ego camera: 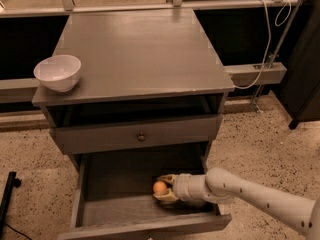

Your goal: Pick orange from middle drawer and place on counter

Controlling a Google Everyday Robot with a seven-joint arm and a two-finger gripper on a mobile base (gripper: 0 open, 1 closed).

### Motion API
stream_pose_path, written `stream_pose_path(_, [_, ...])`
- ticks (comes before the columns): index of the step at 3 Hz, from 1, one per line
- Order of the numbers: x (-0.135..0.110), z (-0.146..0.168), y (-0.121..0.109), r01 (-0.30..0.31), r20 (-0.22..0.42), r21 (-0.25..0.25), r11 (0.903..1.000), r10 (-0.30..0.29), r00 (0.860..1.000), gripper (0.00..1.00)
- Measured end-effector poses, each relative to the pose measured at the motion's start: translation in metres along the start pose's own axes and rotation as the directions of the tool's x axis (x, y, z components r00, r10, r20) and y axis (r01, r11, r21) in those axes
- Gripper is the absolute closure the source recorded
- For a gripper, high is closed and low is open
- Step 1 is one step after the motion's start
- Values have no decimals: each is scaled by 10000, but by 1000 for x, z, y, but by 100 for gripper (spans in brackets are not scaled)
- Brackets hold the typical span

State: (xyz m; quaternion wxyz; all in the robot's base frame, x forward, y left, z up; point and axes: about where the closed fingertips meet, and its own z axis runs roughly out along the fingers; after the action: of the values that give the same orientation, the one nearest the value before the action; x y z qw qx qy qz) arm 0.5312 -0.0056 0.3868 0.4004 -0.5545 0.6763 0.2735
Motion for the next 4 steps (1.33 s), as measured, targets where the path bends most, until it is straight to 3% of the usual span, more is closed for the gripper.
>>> stream_pose_path(1, [-94,-72,21,2208,1835,333,9747,-2232,9574,100])
stream_pose_path(2, [-178,-158,41,4141,2552,908,9057,-4231,8694,100])
stream_pose_path(3, [-250,-232,43,5344,2428,1118,8378,-5445,8029,100])
stream_pose_path(4, [-316,-289,12,5494,2208,1240,8263,-5627,7966,100])
